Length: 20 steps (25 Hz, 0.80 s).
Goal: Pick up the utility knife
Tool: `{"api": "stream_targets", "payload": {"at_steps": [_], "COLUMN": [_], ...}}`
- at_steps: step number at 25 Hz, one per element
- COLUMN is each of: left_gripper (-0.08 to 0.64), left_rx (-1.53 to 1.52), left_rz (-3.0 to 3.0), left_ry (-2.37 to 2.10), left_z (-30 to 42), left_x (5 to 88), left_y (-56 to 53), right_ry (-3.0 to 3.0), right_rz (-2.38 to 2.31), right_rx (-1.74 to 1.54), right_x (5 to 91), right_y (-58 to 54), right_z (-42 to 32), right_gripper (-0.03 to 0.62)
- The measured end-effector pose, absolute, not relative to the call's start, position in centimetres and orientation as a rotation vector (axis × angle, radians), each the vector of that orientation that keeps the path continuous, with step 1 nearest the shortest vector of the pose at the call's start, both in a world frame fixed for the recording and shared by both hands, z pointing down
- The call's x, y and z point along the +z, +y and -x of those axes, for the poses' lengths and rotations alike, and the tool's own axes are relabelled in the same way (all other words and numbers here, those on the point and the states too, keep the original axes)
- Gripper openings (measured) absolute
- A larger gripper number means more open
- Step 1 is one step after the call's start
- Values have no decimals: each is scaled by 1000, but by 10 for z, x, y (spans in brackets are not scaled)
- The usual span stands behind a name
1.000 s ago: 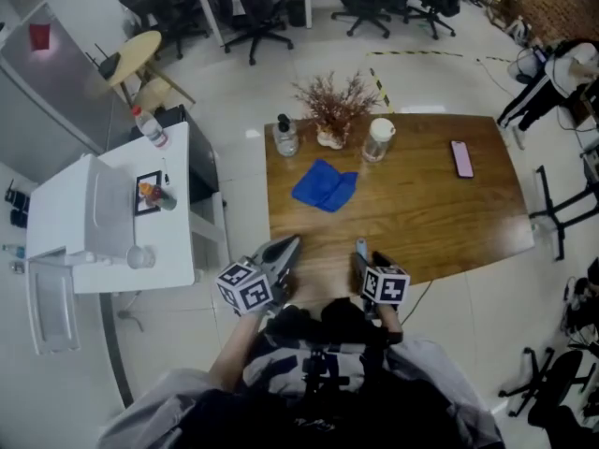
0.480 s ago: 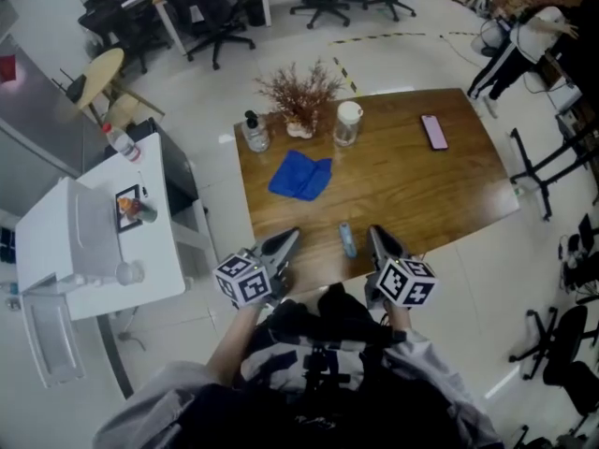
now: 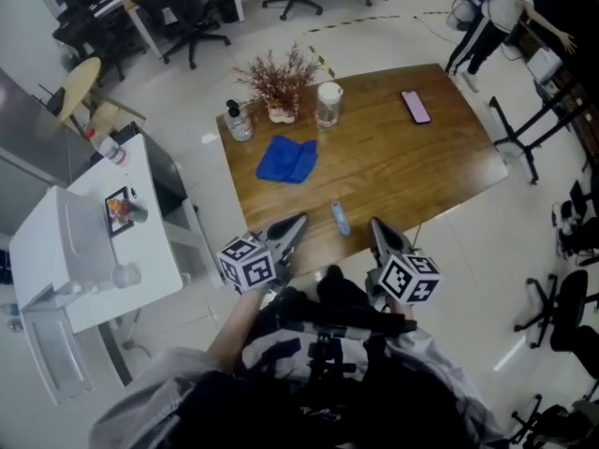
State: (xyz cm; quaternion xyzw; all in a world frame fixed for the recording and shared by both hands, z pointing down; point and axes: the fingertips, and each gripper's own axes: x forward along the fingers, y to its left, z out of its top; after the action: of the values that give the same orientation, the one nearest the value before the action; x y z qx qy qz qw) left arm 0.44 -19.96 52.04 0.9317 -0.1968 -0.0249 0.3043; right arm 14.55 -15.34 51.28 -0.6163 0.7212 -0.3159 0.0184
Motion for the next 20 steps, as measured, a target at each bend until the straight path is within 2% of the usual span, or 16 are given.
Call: {"api": "stream_targets", "payload": {"at_steps": [20], "left_gripper": [3], "left_rx": [-62], "left_rz": [-2465], "left_ry": [-493], "left_z": [-6], "left_x": [517], "left_y": [-191], "right_ry": [2227], "right_rz": [1995], "right_rx": [-970], "right_x": [516], "right_y": [-138], "right_z": [-141], "right_gripper": [12]}}
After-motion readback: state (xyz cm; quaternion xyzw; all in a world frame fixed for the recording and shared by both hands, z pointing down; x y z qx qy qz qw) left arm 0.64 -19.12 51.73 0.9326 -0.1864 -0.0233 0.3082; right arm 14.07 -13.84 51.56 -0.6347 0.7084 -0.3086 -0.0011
